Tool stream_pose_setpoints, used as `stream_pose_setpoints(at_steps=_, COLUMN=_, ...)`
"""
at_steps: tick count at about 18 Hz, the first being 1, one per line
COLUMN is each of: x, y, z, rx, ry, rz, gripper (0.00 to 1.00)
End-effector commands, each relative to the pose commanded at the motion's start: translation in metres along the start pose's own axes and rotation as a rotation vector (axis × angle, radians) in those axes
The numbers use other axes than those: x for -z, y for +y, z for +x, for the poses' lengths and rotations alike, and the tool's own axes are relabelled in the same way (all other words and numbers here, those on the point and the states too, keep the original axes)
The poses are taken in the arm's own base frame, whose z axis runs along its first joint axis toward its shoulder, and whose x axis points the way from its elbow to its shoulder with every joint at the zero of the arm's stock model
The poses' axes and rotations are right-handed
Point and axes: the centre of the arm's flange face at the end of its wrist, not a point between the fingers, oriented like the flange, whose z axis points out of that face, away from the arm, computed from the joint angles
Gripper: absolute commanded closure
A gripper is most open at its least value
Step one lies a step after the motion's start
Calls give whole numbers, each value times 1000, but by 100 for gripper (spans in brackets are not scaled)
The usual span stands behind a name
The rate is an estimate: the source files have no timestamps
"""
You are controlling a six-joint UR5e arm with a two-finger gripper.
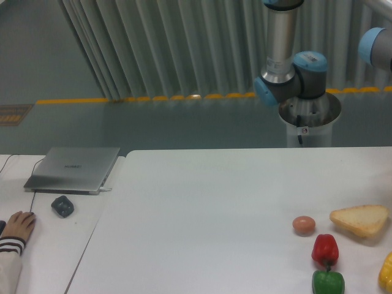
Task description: Place the triangular bread in the basket
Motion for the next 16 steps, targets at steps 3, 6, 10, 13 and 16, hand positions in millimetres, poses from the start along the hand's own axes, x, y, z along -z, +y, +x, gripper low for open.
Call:
stream_pose_setpoints(at_steps=3, x=-4, y=-3, z=2, rx=-2, ry=6, rz=5, gripper=0)
stream_pose_setpoints(at_steps=6, x=-4, y=-7, z=0, rx=0, ry=-15, rz=51, gripper=0)
stream_pose_setpoints(at_steps=10, x=-20, y=-7, z=3, rx=29, ry=-29, rz=55, gripper=0)
stream_pose_setpoints(at_steps=13, x=-26, y=-5, z=4, rx=38, ry=-48, rz=44, gripper=0)
stream_pose_setpoints(at_steps=16, x=-28, y=-6, z=4, rx=96, ry=-43, rz=48, gripper=0)
